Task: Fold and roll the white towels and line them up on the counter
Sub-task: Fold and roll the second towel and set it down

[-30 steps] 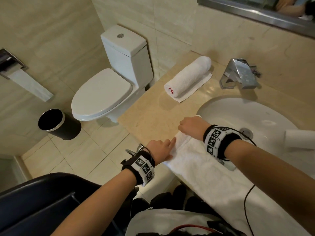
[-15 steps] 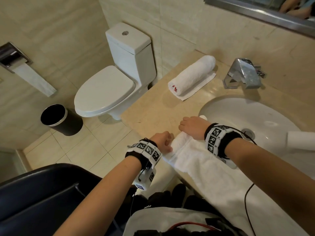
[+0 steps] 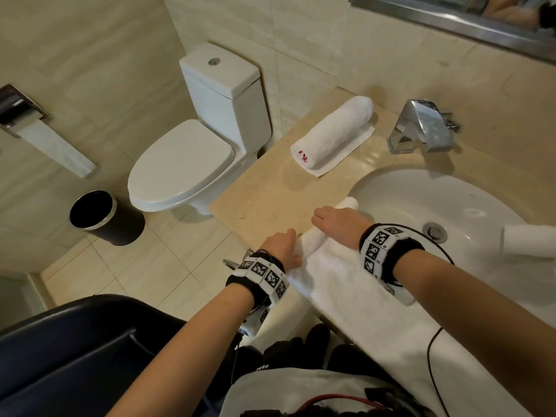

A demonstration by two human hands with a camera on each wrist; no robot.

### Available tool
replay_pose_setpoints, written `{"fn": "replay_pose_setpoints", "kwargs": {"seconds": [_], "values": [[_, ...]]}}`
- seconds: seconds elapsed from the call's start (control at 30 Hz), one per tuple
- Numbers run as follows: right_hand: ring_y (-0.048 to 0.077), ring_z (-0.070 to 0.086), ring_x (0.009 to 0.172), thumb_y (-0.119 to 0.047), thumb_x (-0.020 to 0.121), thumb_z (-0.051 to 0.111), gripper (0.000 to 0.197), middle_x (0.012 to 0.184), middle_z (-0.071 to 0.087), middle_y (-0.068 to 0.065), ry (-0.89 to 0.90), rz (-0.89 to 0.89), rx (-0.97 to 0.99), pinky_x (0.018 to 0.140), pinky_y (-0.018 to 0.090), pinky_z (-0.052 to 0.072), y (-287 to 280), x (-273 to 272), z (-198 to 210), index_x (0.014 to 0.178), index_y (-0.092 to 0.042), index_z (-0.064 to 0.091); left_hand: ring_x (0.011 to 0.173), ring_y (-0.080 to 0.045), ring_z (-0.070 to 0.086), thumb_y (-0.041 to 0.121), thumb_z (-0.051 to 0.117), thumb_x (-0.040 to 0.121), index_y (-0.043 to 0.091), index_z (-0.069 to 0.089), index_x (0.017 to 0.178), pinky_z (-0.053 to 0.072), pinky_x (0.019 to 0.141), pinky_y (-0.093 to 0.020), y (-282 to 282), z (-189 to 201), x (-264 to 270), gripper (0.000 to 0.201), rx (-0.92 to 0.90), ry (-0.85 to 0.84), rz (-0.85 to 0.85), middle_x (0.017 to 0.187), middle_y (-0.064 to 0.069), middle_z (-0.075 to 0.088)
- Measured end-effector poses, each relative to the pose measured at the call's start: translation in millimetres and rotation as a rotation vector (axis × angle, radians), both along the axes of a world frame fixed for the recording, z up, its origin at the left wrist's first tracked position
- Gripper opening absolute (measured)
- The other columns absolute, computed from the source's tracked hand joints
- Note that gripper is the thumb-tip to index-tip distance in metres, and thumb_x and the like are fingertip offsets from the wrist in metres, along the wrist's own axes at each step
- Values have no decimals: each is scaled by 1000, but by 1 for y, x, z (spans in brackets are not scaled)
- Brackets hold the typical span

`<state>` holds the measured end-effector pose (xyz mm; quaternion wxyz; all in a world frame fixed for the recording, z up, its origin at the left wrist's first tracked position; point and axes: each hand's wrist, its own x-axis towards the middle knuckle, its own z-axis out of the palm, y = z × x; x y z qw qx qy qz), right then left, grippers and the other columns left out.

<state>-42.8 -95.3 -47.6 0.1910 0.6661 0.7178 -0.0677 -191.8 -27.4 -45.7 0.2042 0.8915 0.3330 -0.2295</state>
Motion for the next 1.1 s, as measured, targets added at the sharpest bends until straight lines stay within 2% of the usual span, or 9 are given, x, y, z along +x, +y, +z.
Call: {"fn": "replay_pose_setpoints", "kwargs": {"seconds": [0.07,0.2,0.37,0.47,0.6,0.67,0.73,0.87,1.1], "values": [[26,53,101,7,83,51,30,113,51,11,79,-13,50,63,31,43,-3,-1,-2,111,-2,52,93,-30,60,21,55,89,5,39,115,42,68,-32,-9,0,4,34,22,11,-22,106,-13,59],[20,55,48,9,30,83,45,66,56,5,67,84,101,28,21,34,-12,5,-8,64,-8,59,77,-26,56,15,51,92,6,38,116,43,64,-30,-29,-2,9,29,48,12,-60,100,-10,62],[18,48,35,7,33,85,40,59,52,3,95,87,77,35,14,10,-32,9,-5,57,-9,56,66,-20,49,22,46,95,5,39,120,35,51,-24,-43,-1,8,31,-29,2,-100,79,-5,52],[25,61,58,5,62,73,17,73,59,7,60,51,47,42,24,32,-35,16,-6,70,-6,63,87,-29,61,15,38,96,3,52,114,46,70,-33,-33,12,8,26,-163,10,-24,103,-15,63],[20,61,64,2,44,83,28,65,60,-2,112,15,111,44,25,46,-29,15,-1,55,-15,64,64,-19,61,-1,45,87,11,58,101,53,58,-28,-10,16,-2,22,-388,-13,159,95,-10,63],[28,58,97,3,71,68,11,102,62,8,195,-29,56,71,34,51,-22,9,6,79,-6,69,80,-21,59,4,51,87,10,58,106,50,66,-28,-2,14,-7,21,-352,-11,153,108,-8,61],[27,44,121,2,86,50,20,132,45,10,191,-81,20,88,36,43,-16,10,6,102,-4,62,91,-21,56,12,57,88,7,57,113,47,72,-28,3,10,-13,25,-360,10,150,113,-8,61],[25,43,123,0,88,48,39,132,47,7,229,-143,-102,96,37,42,-10,16,0,125,-12,49,92,-19,59,23,65,84,9,61,110,49,66,-25,2,6,-15,30,-443,35,150,106,-5,64],[24,41,120,-1,91,42,40,126,52,5,92,-90,-133,94,37,45,-17,14,-6,127,-15,51,84,-20,54,35,60,83,19,58,106,45,72,-28,-13,5,-1,28,-339,129,9,94,-1,59]]}}
